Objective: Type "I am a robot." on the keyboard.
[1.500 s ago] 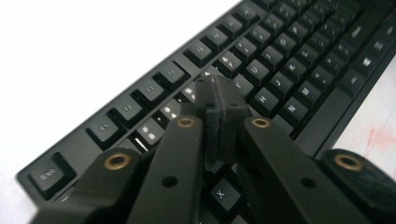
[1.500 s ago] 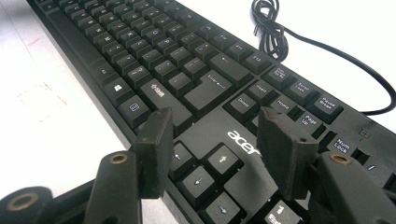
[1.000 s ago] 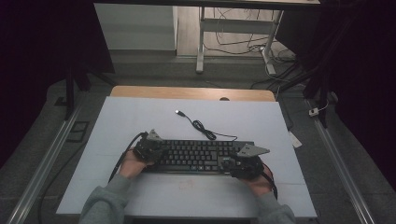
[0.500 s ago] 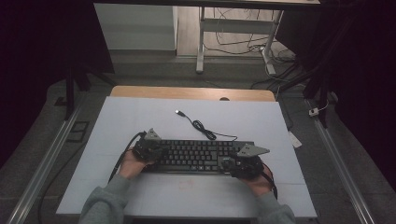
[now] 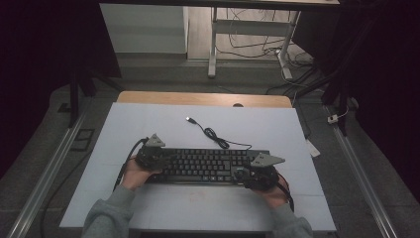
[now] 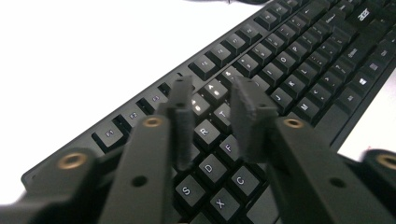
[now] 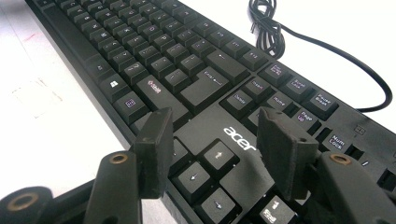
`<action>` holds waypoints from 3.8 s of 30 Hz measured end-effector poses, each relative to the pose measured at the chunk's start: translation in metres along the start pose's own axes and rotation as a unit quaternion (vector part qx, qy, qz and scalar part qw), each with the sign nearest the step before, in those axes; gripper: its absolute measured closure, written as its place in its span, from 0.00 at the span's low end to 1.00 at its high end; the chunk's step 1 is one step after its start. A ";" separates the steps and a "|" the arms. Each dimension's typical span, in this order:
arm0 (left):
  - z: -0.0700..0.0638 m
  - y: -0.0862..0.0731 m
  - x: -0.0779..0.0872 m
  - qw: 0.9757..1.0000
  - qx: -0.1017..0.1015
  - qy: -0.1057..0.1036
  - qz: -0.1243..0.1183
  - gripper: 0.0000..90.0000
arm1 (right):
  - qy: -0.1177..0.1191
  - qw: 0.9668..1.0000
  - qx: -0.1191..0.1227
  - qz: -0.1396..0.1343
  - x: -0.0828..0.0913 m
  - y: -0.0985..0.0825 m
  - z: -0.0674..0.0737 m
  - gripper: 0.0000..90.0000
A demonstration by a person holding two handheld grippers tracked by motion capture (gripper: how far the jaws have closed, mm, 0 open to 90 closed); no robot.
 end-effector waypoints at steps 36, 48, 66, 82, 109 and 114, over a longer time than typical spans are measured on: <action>-0.014 -0.030 0.036 0.999 0.027 0.043 -0.004 0.46 | 0.005 1.000 -0.003 -0.011 -0.003 0.003 0.001 0.52; -0.015 -0.037 0.032 0.999 0.019 0.038 0.009 0.44 | 0.021 0.999 -0.009 -0.034 -0.019 0.023 0.007 0.58; -0.018 -0.038 0.027 0.999 0.005 0.037 0.021 0.43 | 0.056 0.998 0.004 -0.001 -0.072 0.054 0.028 0.99; -0.018 -0.040 0.026 0.999 0.005 0.037 0.025 0.42 | 0.072 0.996 0.027 0.037 -0.114 0.057 0.042 0.99; -0.010 -0.039 0.033 0.998 0.024 0.050 0.002 0.41 | 0.068 0.998 -0.001 -0.011 -0.073 0.051 0.031 1.00; -0.007 -0.038 0.034 0.998 0.029 0.055 -0.003 0.41 | 0.053 0.998 -0.006 -0.018 -0.050 0.040 0.023 0.87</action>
Point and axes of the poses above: each handheld gripper's, and its own axes: x roughly backward along the jaws, y roughly out of its top, z roughly to its left, the point moved 4 cm from there along -x, roughly forward along the jaws, and after that the axes turned 9 degrees about -z, right-handed, at the moved point
